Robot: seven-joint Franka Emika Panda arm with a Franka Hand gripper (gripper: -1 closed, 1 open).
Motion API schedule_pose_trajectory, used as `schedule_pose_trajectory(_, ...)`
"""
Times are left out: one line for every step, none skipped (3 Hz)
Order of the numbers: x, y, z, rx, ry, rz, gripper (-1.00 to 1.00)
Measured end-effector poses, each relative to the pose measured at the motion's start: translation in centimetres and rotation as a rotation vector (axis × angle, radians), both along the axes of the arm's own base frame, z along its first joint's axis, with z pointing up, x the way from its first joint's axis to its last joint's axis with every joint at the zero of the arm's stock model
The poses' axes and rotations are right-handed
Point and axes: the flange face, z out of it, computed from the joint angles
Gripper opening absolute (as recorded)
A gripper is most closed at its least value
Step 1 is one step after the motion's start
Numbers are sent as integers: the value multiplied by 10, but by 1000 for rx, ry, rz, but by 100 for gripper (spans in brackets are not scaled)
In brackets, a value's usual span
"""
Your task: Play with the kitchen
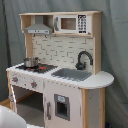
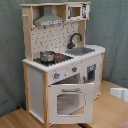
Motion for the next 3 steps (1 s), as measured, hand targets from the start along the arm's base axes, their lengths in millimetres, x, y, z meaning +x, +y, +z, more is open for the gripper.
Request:
schedule_pose_trajectory(0,-2,-5,-27,5,14,100)
schedule_pose_trajectory(1,-4,-10,-53,9,28,100)
schedule_pose_trajectory(3,-5,-15,-75,11,43,100)
